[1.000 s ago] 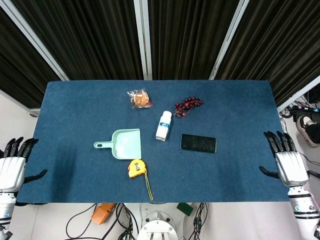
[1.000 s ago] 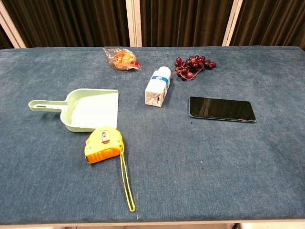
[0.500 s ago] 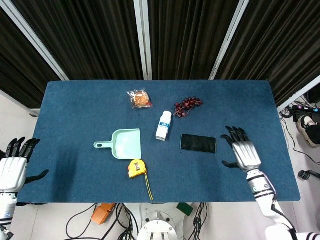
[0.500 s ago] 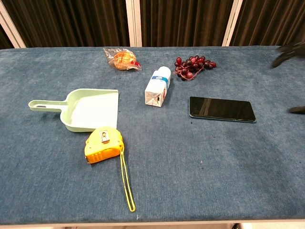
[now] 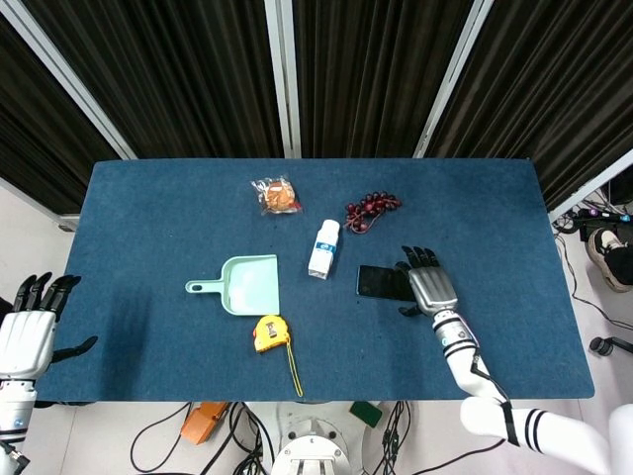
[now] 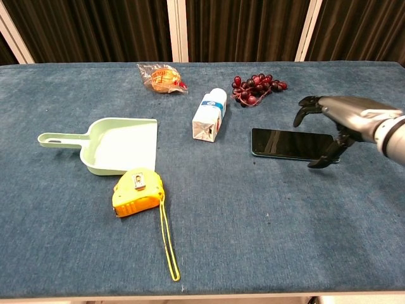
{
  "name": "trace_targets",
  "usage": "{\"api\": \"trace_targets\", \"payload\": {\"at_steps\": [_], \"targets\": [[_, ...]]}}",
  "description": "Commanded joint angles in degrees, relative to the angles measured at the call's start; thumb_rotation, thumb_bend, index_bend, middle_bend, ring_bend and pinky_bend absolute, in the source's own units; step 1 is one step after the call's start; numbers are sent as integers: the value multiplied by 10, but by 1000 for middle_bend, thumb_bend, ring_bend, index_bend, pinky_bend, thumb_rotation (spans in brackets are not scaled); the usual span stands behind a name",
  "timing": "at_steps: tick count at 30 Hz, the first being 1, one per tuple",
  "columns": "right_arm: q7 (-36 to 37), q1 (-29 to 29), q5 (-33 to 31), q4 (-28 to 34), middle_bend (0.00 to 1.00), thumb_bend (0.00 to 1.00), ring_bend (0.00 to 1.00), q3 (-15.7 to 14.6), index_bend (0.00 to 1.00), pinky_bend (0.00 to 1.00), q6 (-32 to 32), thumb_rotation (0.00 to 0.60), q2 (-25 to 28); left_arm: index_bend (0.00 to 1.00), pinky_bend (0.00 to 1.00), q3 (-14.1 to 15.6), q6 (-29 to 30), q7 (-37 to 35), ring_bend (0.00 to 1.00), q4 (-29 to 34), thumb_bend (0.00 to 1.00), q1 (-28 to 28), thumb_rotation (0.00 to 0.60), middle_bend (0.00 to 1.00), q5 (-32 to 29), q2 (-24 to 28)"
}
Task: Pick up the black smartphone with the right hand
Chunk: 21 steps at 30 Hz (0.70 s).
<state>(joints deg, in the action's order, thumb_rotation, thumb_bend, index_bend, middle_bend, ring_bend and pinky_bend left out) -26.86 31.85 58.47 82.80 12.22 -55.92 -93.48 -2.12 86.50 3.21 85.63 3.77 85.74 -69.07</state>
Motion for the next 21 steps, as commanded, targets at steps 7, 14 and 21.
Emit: {"api": "trace_targets", "payload": {"at_steps": [7, 14, 21], "targets": [[-4, 16, -20, -15, 89, 213, 0, -2, 397, 55, 4, 600, -9, 136, 0, -1, -2, -4, 56, -6, 86, 1, 600, 128, -3, -3], [-10, 26, -36, -32, 89, 214, 0, -5, 394, 47, 7, 600, -17, 136, 0, -1, -2, -6, 56, -9, 86, 0, 600, 128, -3, -4], [-9, 35, -49, -50, 89, 223, 0, -10, 406, 35, 16, 600, -24, 136, 0, -1, -1, -6, 57, -10, 87, -1, 600, 128, -5, -5]]}}
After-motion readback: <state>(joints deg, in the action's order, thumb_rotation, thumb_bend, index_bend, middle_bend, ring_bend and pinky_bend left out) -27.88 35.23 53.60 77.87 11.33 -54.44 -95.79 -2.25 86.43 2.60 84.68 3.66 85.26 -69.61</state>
